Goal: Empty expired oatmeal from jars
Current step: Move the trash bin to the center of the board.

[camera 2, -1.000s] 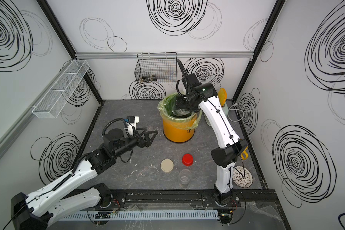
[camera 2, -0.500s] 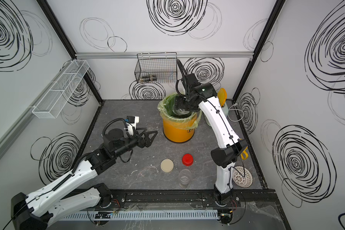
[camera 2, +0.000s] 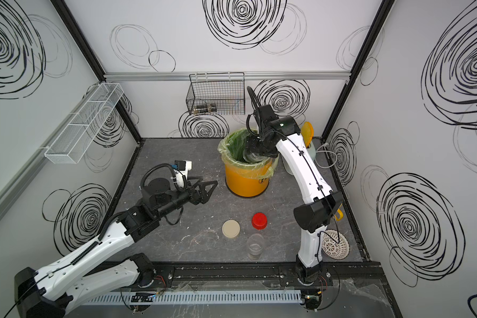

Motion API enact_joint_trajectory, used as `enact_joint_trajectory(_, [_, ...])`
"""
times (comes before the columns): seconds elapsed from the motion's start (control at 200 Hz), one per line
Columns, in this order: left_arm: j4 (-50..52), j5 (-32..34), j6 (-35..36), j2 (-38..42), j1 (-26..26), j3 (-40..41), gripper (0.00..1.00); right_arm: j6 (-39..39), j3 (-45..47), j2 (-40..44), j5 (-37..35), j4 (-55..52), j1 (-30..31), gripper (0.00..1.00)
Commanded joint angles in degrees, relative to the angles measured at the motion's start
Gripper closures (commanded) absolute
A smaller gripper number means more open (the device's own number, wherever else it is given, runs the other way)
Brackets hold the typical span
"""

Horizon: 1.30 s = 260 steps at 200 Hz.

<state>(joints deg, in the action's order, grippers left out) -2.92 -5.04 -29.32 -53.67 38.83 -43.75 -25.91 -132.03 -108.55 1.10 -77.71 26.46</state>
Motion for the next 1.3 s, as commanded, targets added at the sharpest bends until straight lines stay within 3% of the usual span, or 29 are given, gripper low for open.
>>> enact_joint_trajectory(0.0, [-0.9,-0.4,1.0,0.1,-0.2,-1.9,0.04,0.4,-5.9,0.8,0.1,0.9,2.4,1.00])
enact_joint_trajectory(0.285, [-1.3,0.1,0.7,0.4,-0.2,-1.2,0.04,-0.9,-9.2,4.0,-0.5,0.5,0.1,1.00])
enact_joint_trajectory(0.435, [-1.0,0.3,1.0,0.3,-0.2,-1.8,0.04,-0.2,-0.6,1.8,1.7,0.3,0.3,1.00])
enact_joint_trajectory(0.565, [-0.9,0.4,1.0,0.3,-0.2,-1.5,0.04,0.1,-7.7,3.0,-0.7,1.1,0.3,1.00])
enact_joint_trajectory(0.78, [-1.6,-1.2,1.4,0.3,-0.7,-1.6,0.04,0.7,-2.9,5.9,4.5,4.6,-1.3,1.00])
enact_joint_trajectory(0.851, [-1.6,-2.9,1.7,0.6,-1.2,-2.0,0.04,2.1,3.0,10.1,6.3,10.4,-1.9,1.00])
enact_joint_trajectory(1.001, [-2.4,-8.0,1.1,0.5,-2.4,-3.2,0.04,5.2,31.4,27.6,11.0,37.3,-2.4,1.00])
enact_joint_trajectory(1.096, [-1.9,-10.6,0.7,0.4,-2.9,-4.8,0.04,5.2,44.2,36.3,14.6,50.6,-4.5,1.00])
enact_joint_trajectory(1.296, [-1.3,-15.2,-1.1,0.2,-4.3,-8.7,0.04,7.1,59.6,46.5,20.5,69.1,-7.1,1.00])
